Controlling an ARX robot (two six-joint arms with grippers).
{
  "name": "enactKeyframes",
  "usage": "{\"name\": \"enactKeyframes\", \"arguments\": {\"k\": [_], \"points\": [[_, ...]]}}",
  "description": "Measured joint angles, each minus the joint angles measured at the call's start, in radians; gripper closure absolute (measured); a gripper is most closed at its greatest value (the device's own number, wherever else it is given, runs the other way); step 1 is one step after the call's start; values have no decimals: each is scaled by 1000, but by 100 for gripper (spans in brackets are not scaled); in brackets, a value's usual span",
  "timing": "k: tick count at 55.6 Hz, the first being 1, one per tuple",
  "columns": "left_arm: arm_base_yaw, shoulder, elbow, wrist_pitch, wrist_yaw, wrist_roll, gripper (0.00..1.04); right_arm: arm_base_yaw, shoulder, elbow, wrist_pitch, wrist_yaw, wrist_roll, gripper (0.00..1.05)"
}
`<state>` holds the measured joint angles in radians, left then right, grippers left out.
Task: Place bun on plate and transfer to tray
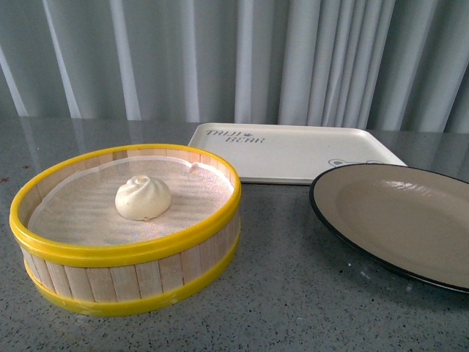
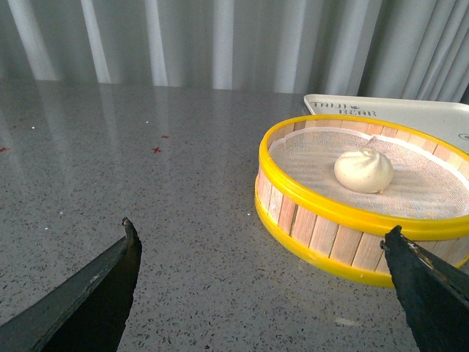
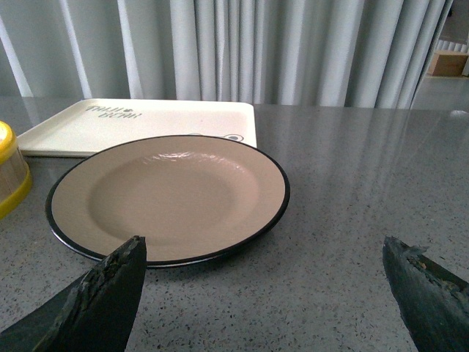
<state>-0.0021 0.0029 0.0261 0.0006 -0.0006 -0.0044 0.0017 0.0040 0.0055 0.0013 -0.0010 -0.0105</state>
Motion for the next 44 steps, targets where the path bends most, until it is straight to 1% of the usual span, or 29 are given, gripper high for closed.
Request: {"name": "enactKeyframes", "arguments": {"k": [44], "points": [[0,0,0,0,0,0,7,0,0,0,0,0,0,9]]}}
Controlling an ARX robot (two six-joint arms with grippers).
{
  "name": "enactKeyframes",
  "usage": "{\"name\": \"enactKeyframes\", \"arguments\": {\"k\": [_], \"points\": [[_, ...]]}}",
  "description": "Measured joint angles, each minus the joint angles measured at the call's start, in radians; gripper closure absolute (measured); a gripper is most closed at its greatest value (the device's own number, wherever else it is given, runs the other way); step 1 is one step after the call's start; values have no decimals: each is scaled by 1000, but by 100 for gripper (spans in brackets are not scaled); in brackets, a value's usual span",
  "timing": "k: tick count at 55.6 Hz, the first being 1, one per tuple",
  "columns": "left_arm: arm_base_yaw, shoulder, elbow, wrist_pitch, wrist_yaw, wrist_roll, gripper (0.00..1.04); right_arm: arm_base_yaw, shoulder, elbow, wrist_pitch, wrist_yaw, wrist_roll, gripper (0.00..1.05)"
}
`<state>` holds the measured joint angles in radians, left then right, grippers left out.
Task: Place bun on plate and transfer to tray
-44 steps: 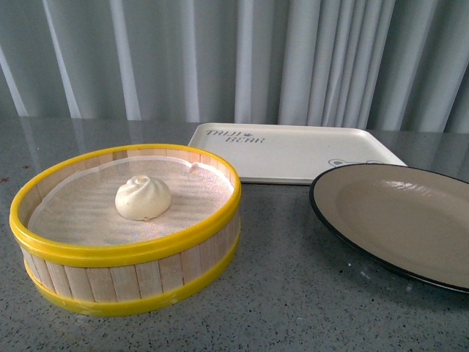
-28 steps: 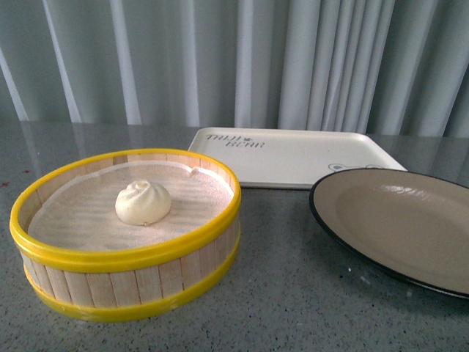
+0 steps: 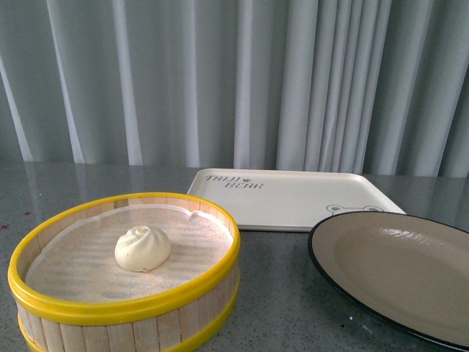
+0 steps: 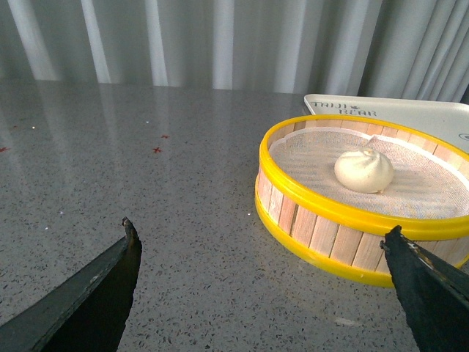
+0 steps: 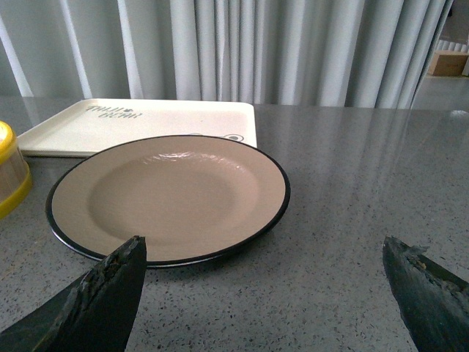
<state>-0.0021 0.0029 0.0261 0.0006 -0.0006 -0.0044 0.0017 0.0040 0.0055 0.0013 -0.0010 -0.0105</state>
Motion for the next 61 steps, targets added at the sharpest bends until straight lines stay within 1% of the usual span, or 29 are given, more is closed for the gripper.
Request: {"name": "enactKeyframes", "arguments": {"k": [6,8,9,10,13,15,20,26,31,35,37,42,47,54,61], "points": [[0,0,0,0,0,0,7,0,0,0,0,0,0,9],[-6,16,6,-23,-15,-16,7,0,0,0,0,0,0,9],[-16,39,27,-63,-32,-51,7,0,0,0,0,0,0,9],[-32,77,51,-140,-63,-90,7,0,0,0,0,0,0,9],[-76,203,119,-235,-85,-205,7,0,0,0,0,0,0,9],[-109,301,160,-224,-98,-297,7,0,0,0,0,0,0,9],[-167,468,260,-117,-91,-369,7,0,0,0,0,0,0,9],[-214,616,397,-3,-74,-344,7,0,0,0,0,0,0,9],[-242,718,495,-2,-57,-292,7,0,0,0,0,0,0,9],[-269,811,576,-48,-50,-230,7,0,0,0,0,0,0,9],[-282,865,623,-96,-46,-202,7,0,0,0,0,0,0,9],[-309,974,711,-167,-24,-174,7,0,0,0,0,0,0,9],[-331,1050,780,-193,-28,-161,7,0,0,0,0,0,0,9],[-365,1160,869,-222,-59,-161,7,0,0,0,0,0,0,9],[-418,1307,945,-275,-88,-210,7,0,0,0,0,0,0,9]]}}
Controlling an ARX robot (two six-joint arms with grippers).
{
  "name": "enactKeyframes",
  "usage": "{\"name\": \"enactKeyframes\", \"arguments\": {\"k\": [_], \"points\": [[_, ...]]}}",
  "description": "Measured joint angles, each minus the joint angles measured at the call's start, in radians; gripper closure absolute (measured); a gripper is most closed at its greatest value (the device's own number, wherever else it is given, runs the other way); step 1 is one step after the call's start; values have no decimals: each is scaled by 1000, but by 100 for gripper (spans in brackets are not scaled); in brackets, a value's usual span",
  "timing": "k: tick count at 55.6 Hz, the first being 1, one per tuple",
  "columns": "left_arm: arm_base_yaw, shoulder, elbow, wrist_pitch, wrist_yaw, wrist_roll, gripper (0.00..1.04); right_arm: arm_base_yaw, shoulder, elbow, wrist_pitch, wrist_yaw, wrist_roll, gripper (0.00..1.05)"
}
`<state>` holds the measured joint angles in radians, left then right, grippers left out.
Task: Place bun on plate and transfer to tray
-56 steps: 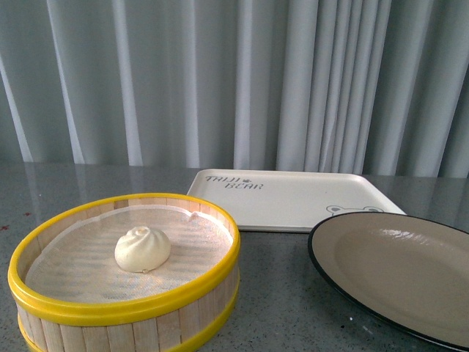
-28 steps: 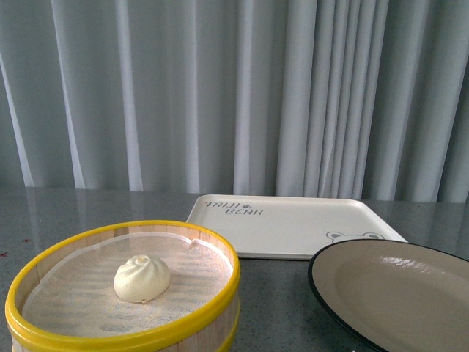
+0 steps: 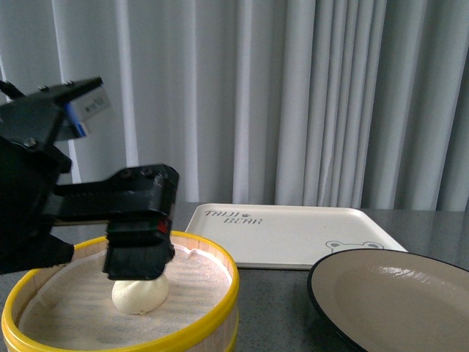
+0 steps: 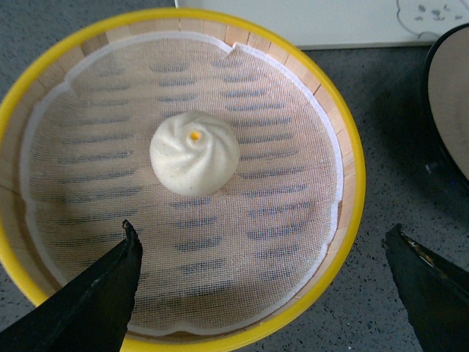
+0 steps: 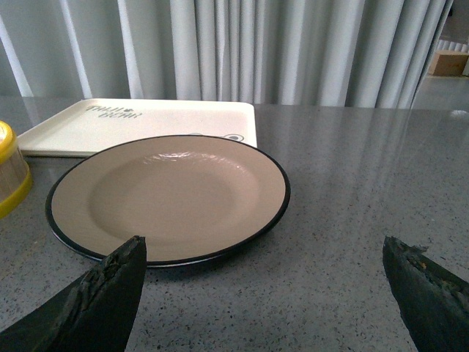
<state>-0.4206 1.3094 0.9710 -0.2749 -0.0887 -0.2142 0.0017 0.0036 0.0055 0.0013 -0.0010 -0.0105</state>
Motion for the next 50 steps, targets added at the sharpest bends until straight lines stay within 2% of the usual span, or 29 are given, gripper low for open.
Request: {"name": "enactKeyframes", "arguments": {"k": [8,19,50], "points": [[-45,107,75,3,-53,-34,7,0,0,0,0,0,0,9],[-55,204,132,23,-82,-46,7,0,0,0,0,0,0,9],[1,307,190,113,-146,66,7,0,0,0,0,0,0,9]]}}
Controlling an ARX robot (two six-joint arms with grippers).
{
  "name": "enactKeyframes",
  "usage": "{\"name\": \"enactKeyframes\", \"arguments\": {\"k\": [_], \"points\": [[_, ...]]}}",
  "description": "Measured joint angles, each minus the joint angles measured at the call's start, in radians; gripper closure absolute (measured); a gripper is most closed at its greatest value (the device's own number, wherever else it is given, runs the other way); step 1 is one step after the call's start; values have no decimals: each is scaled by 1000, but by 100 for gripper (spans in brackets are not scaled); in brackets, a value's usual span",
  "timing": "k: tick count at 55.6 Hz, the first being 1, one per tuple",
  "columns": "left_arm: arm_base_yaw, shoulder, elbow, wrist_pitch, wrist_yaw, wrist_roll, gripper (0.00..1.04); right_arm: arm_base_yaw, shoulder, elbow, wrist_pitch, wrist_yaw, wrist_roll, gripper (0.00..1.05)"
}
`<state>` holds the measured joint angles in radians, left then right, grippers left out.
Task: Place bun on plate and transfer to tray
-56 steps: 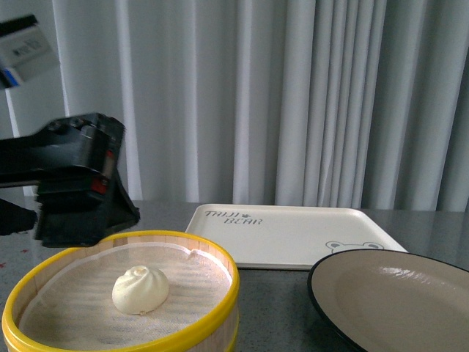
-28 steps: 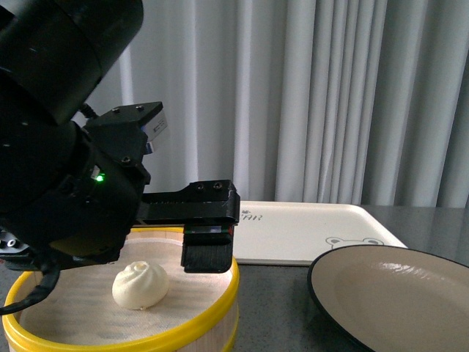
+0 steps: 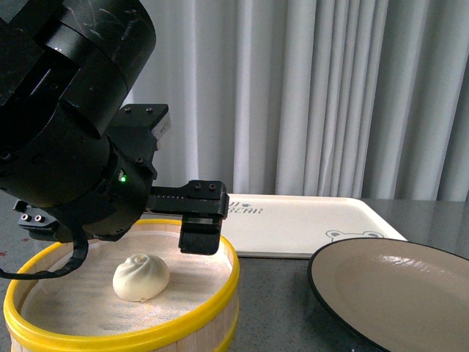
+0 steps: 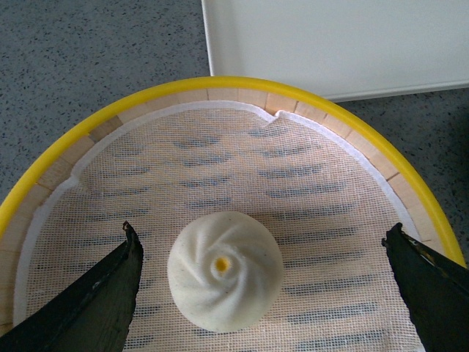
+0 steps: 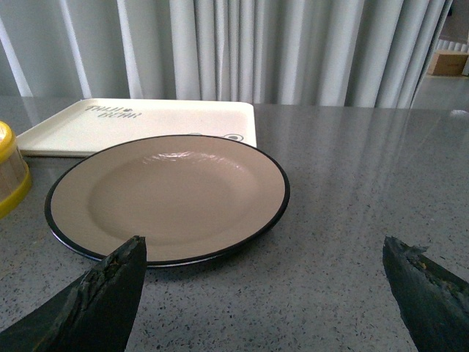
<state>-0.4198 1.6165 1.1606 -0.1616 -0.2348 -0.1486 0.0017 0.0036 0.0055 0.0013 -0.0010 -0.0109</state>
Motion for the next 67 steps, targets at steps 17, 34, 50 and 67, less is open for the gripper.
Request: {"name": "enactKeyframes", "arguments": {"k": [17,34,50,67], "points": [[20,45,10,-9,-8,43,7,0,0,0,0,0,0,9],[33,57,10,-5,-26,61,7,0,0,0,0,0,0,9],[50,67,10,-2,-27,57,7,0,0,0,0,0,0,9],[60,74,-7,-10,-16,37,7,0,0,0,0,0,0,9]]}}
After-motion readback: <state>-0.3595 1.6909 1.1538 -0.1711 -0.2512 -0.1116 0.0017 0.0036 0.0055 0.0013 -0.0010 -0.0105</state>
